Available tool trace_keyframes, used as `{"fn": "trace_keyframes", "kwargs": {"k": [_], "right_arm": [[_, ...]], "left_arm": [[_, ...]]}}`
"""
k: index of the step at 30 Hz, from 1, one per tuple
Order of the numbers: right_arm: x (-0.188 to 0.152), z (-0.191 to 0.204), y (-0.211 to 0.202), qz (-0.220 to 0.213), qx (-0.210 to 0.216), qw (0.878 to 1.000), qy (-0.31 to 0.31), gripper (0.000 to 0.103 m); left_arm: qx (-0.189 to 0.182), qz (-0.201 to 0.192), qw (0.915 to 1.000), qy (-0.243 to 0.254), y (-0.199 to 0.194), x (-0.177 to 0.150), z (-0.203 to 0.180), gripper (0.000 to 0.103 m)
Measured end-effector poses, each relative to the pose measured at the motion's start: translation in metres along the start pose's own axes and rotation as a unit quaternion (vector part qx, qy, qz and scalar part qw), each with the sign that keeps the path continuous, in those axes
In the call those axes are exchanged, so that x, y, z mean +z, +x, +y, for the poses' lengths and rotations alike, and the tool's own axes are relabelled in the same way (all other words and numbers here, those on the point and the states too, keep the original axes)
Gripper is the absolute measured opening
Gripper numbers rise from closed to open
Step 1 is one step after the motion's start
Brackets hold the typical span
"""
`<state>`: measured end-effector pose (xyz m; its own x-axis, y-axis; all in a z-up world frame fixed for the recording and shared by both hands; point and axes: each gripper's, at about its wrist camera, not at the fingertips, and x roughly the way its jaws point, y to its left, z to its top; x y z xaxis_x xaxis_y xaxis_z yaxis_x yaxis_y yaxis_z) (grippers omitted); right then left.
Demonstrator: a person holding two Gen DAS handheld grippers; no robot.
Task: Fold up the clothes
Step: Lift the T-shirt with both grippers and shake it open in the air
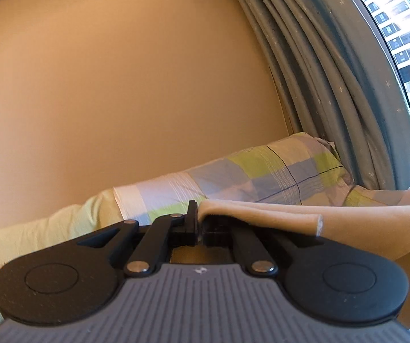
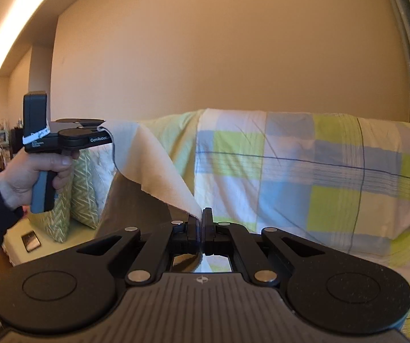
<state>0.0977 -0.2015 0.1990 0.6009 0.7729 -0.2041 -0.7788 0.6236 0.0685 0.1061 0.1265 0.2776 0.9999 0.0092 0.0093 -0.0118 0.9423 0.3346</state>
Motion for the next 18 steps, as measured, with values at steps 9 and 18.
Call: {"fn": "trace_keyframes", "kwargs": {"k": [9, 18], "right_arm": [[-0.066, -0.035, 0.005, 0.013, -0.011, 0.988, 0.153, 0.000], [-0.197, -0.137, -0.015, 0.123, -0.178, 0.925, 0.312, 0.001]], "left_arm": [[-0.128, 0.038, 0.9852, 0.107, 0.115, -0.032, -0.165, 0.001], [-0.308, 0.224, 0.9219, 0.071, 0.238, -0.174, -0.384, 0.012]]}}
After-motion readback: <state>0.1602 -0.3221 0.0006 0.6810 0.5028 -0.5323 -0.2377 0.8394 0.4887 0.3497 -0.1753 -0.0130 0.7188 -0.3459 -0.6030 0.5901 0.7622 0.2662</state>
